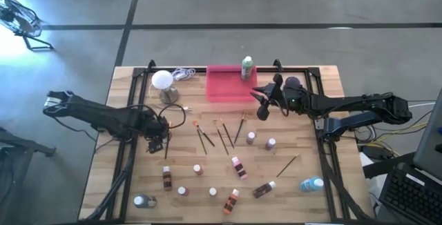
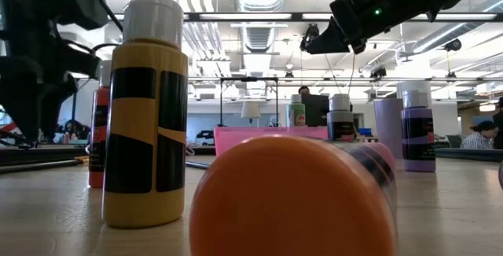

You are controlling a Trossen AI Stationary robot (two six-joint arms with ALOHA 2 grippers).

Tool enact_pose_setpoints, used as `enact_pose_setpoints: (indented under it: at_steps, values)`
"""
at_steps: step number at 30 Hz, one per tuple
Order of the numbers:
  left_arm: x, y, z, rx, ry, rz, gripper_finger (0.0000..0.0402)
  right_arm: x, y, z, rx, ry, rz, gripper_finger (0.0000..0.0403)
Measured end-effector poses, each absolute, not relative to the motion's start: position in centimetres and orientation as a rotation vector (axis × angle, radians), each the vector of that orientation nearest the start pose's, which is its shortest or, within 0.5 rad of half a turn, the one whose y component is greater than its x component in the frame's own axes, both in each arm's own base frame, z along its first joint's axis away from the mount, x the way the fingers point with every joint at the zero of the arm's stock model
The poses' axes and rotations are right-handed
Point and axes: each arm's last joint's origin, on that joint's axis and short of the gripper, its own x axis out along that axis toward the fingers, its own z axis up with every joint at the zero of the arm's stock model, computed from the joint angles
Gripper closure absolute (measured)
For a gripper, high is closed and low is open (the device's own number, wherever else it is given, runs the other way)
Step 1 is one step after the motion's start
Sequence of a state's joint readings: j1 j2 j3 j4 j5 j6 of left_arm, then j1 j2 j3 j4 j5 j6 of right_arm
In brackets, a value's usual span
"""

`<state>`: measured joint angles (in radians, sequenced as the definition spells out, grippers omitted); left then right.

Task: Pick & Place Paint Supplies
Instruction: Put the black gold paint brush into the violet cup

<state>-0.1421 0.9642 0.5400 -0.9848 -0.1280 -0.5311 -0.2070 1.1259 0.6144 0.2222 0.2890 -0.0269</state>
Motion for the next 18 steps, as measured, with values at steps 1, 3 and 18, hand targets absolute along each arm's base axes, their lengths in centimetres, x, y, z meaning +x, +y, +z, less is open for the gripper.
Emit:
enact_pose_setpoints:
  at_steps: [1, 3, 18]
  values:
    - [13.3, -1.5, 17.8, -0.264, 1.339, 0.360, 0.0120, 23.4, -5.8, 24.7, -0.037, 0.298, -0.489, 0.0321]
    - [13.3, -1.5, 17.5, -0.286, 1.326, 0.372, 0.0120, 23.4, -5.8, 24.6, -0.035, 0.299, -0.489, 0.0323]
    - [13.4, -1.5, 16.2, -0.295, 1.301, 0.372, 0.0120, 23.4, -5.8, 24.6, -0.030, 0.301, -0.490, 0.0311]
